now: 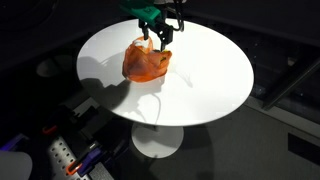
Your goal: Remove the white and blue bottle from the plastic and put it on the table
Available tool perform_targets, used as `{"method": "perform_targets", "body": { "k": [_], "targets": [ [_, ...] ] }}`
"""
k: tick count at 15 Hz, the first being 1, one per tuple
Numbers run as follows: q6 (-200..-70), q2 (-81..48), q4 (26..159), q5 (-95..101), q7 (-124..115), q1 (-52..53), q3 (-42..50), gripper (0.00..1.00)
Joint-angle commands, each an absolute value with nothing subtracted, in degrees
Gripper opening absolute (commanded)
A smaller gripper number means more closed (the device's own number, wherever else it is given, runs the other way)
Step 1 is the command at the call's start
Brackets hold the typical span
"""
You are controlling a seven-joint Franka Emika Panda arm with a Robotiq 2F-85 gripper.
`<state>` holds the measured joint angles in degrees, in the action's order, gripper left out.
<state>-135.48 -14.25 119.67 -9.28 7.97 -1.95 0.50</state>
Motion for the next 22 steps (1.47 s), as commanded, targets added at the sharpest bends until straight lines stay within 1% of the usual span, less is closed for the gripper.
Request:
{"method": "perform_targets", "body": {
  "k": [1, 15, 16, 17, 19, 21, 22],
  "targets": [
    [-132.18, -14.25, 118.83, -8.45, 7.20, -2.40, 0.39, 1.00],
    [-125.54, -13.00, 119.28, -3.94, 6.57, -2.31, 1.54, 1.00],
    [-125.21, -13.15, 119.18, -3.82, 6.65, -2.32, 1.52, 0.92],
    [-124.91, -13.23, 119.09, -3.74, 6.69, -2.32, 1.49, 0.74],
    [-124.92, -13.17, 119.04, -3.65, 6.59, -2.33, 1.52, 0.58],
    [-125.42, -12.86, 119.13, -3.57, 6.42, -2.31, 1.58, 0.40],
    [-125.51, -12.29, 119.21, -3.92, 6.76, -2.42, 1.53, 0.33]
  ]
}}
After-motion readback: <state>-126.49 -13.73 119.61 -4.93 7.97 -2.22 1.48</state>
